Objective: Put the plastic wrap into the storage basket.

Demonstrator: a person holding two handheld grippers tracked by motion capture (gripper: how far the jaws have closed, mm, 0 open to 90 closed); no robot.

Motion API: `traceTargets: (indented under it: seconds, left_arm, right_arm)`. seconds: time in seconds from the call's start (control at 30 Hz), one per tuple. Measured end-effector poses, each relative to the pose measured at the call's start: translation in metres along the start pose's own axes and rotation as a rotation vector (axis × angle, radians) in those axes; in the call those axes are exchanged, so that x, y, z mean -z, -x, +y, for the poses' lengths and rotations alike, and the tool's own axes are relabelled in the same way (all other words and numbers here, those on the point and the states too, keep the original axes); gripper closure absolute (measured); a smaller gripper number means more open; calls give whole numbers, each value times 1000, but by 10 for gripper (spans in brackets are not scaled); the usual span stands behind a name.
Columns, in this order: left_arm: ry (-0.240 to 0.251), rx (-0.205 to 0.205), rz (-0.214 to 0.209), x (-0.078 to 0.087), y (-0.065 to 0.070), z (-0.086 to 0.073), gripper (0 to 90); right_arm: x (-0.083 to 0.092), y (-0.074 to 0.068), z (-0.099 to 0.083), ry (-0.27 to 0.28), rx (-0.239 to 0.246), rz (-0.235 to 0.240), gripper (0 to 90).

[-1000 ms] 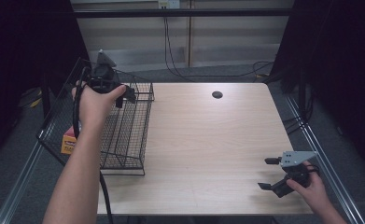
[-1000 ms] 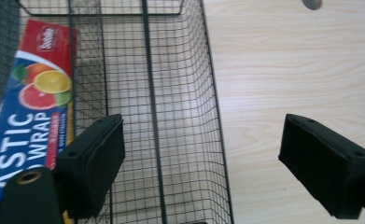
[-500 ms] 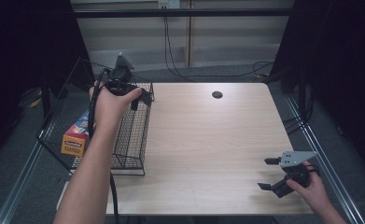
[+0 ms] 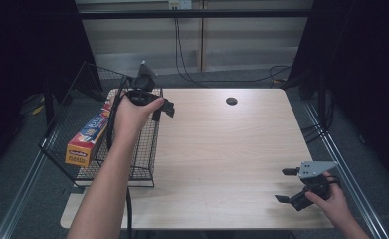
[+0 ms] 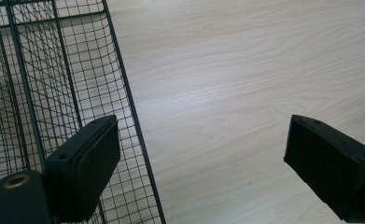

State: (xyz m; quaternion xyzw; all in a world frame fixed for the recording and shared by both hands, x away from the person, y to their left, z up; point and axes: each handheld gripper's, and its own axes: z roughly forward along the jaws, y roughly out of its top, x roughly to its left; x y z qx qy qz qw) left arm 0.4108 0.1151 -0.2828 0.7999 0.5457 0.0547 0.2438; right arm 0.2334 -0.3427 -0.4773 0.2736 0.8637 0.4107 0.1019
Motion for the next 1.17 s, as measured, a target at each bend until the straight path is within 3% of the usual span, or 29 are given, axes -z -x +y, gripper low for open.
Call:
traceTargets:
  seconds: [0.33,0.4,0.57,0.63,0.67,1.17]
  left_arm:
    - [-2,-52,-57,-16,22,-3,100]
    - [7,-47,-66,-21,28,-5,97]
    - [-6,-86,-92,-31,39,-8,94]
    - [-8,-80,-106,-35,44,-9,94]
    - [-12,-96,-113,-37,44,-10,93]
    - [-35,-116,-165,-66,55,-24,91]
  right_arm:
    - [0,0,0,-2,3,1,33]
    - [0,0,0,-2,4,-1,33]
    - [0,0,0,-3,5,-2,33]
    - [0,-1,0,-5,6,3,33]
    - [0,-1,0,-7,9,3,33]
    - [0,-1,0,-8,10,-2,33]
